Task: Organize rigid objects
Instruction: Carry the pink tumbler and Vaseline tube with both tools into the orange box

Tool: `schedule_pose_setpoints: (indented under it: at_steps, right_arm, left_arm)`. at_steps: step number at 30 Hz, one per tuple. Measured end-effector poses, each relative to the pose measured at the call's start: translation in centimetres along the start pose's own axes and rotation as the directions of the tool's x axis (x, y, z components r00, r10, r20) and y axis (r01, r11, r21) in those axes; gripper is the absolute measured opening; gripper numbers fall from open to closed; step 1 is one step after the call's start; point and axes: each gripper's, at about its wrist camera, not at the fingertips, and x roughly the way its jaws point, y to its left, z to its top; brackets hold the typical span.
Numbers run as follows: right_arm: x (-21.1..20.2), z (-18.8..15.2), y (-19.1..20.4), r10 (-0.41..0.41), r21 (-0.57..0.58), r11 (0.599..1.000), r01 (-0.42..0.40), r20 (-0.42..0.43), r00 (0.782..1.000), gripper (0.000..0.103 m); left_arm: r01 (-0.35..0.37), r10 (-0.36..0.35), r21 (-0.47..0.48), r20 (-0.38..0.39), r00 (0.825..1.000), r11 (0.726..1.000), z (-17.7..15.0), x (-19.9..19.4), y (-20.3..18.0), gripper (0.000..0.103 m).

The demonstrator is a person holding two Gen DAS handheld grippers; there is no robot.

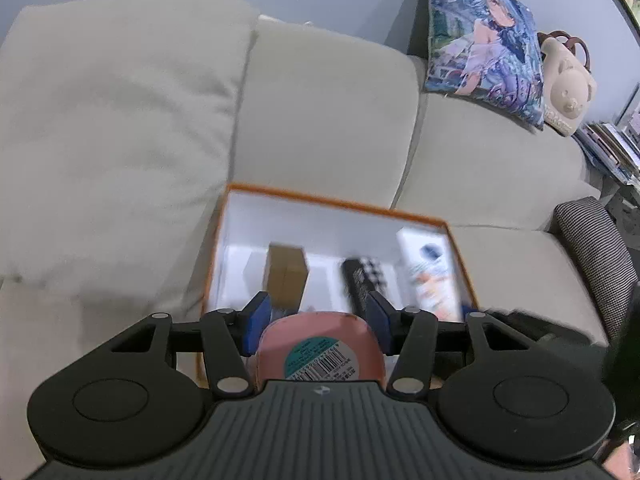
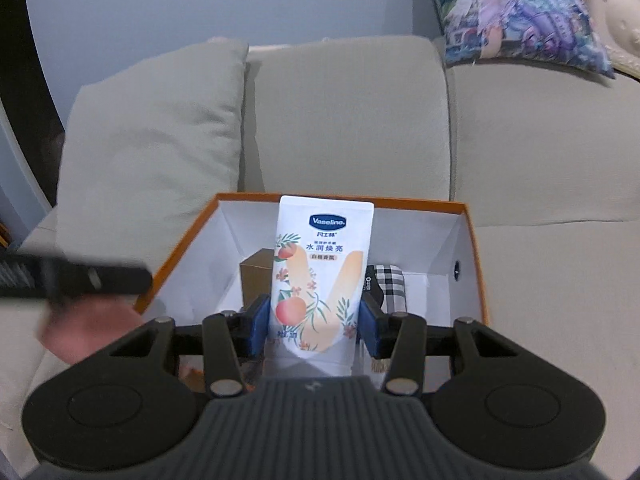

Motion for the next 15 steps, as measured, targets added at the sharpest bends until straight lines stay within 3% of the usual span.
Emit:
schedule_pose_setpoints:
  at_steps: [7,15]
  right_arm:
    - [4.1,0.1,-0.1,-0.005,-0.040,0.999,0.001,-0.090,0.996,0.048]
    - [7.9,-1.0,0.7,-0.011,-0.108,0.994,-0.012,-0.204,0.979,0.048]
  left_arm:
    - [-0.040,0.040,0.027,-0.026,0.999,0.999,1.7,4.4,-0.2,0.060]
    - [-0.079,0.070,-0.051,-0.160,0.985,0.996,-0.2,10.0,2.9,0.060]
